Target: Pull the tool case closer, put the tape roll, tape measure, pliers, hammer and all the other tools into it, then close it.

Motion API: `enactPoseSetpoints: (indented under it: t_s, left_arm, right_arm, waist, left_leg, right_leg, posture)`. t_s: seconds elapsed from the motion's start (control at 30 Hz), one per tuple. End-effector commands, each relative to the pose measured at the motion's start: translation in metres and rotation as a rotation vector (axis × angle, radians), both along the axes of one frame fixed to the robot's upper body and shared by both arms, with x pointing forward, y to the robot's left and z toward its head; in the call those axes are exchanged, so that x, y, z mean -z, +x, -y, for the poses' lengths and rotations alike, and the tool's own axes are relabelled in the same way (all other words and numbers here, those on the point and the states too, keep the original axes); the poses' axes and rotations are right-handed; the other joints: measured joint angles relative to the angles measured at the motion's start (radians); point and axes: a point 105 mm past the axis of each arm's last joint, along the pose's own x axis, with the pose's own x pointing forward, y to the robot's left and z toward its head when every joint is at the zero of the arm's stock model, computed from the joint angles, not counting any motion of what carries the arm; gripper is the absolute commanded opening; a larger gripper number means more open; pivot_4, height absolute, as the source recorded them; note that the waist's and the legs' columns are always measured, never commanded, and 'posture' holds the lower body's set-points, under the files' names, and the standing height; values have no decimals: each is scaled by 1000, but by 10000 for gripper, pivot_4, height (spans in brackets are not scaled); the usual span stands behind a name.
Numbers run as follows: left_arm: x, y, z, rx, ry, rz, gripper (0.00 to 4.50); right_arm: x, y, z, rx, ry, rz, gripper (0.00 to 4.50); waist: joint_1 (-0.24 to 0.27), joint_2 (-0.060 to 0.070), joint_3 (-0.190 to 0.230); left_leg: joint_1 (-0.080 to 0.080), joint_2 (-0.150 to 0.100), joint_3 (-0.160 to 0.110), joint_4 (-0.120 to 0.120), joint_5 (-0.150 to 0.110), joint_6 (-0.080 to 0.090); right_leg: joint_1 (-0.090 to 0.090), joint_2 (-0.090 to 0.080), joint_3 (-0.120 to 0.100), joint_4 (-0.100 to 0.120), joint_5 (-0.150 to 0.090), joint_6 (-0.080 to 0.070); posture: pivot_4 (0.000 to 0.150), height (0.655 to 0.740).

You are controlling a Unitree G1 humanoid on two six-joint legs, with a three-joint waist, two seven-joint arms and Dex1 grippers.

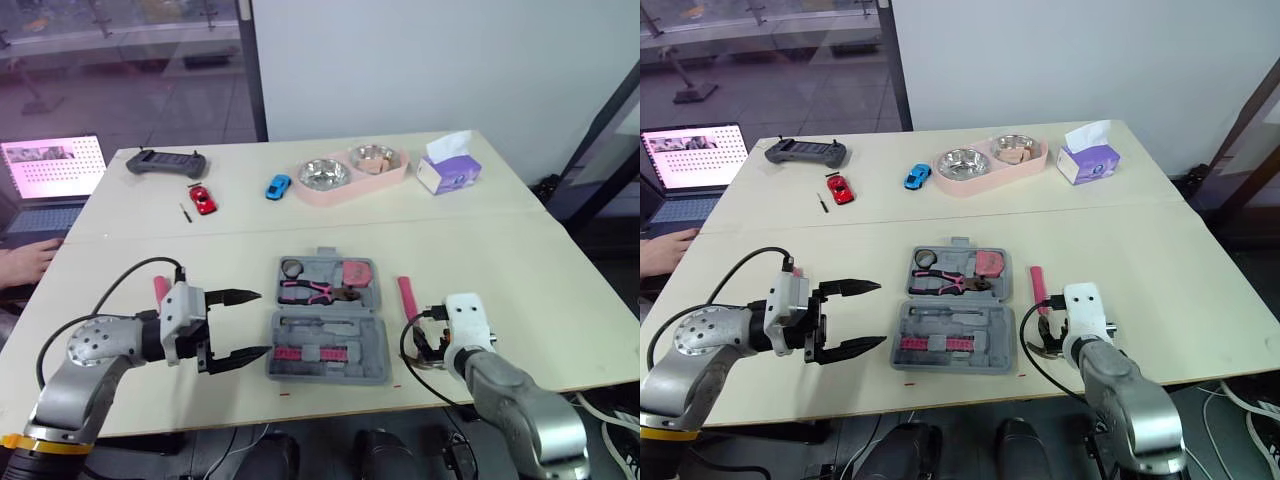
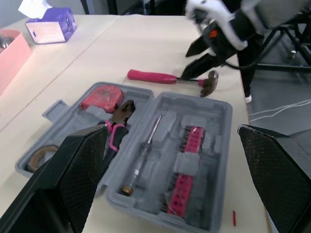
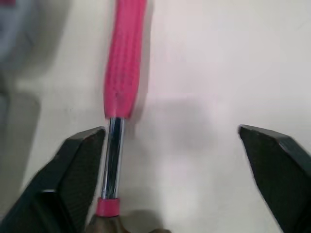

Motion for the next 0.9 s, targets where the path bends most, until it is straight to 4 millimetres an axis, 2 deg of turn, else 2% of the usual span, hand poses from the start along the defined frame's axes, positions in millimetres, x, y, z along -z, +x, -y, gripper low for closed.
enactPoseSetpoints:
  t_s: [0.03, 0.3, 0.7, 0.8, 0.87, 0.9]
  left_arm:
    - [-10, 1, -3, 5, -9, 23, 45000]
    - [-11, 3, -3, 17, -3, 22, 45000]
    - [-12, 1, -3, 11, 1, 24, 45000]
    - [-12, 1, -4, 8, 2, 24, 45000]
    - [-12, 1, -4, 5, 2, 26, 45000]
    - [-12, 2, -4, 5, 3, 26, 45000]
  right_arm:
    - [-18, 2, -5, -16, 10, 152, 44718]
    - [-3, 2, -21, -33, 38, 148, 44718]
    - [42, -2, -14, 61, 89, -32, 44718]
    - [47, -3, -17, 51, 93, -66, 37315]
    - [48, -3, -18, 51, 93, -69, 27991]
    - [48, -3, -18, 50, 93, -70, 21435]
  waist:
    - [-4, 0, 0]
    - [-3, 0, 0]
    - [3, 0, 0]
    - [3, 0, 0]
    - [4, 0, 0]
    - [6, 0, 0]
  left_leg:
    - [0, 0, 0, 0, 0, 0]
    - [0, 0, 0, 0, 0, 0]
    - [0, 0, 0, 0, 0, 0]
    - [0, 0, 0, 0, 0, 0]
    - [0, 0, 0, 0, 0, 0]
    - [0, 0, 0, 0, 0, 0]
  right_leg:
    - [0, 0, 0, 0, 1, 1]
    - [0, 0, 1, 0, -1, -2]
    - [-1, 0, 1, 0, -1, -2]
    - [-1, 0, 1, 0, -1, -2]
    - [0, 0, 1, 0, -1, -2]
    - [0, 0, 1, 0, -1, -2]
  posture:
    - [1500, 7400]
    - [1500, 7400]
    - [1500, 7400]
    - [1500, 7400]
    - [1500, 7400]
    - [1500, 7400]
